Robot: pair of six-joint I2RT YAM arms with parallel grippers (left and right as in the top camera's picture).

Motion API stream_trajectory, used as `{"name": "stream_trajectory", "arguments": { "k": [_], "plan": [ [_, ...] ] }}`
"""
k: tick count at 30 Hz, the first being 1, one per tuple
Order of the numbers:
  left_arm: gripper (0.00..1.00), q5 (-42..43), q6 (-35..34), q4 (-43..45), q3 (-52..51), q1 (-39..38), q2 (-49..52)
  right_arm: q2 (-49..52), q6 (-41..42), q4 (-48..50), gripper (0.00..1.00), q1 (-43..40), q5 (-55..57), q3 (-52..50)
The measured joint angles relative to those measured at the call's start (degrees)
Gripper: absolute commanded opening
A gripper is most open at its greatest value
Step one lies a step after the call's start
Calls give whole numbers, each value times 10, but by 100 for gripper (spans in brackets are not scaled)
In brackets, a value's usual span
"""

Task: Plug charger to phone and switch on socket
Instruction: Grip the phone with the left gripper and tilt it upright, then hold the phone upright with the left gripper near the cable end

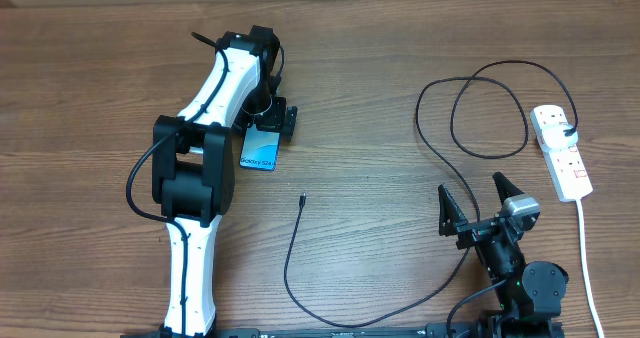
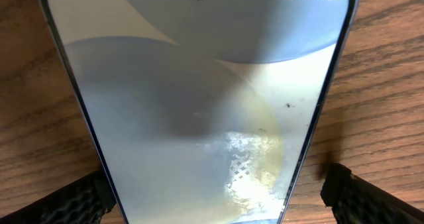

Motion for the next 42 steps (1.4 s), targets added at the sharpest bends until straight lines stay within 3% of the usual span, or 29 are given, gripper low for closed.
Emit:
{"name": "stream_trajectory", "arguments": {
  "k": [27,42],
  "plan": [
    [99,127,-3,-22,0,-14,-3,0,0,0,100,0,0,0],
    [100,90,-122,0,-4,-33,-4,0,0,0,100,0,0,0]
  ]
}}
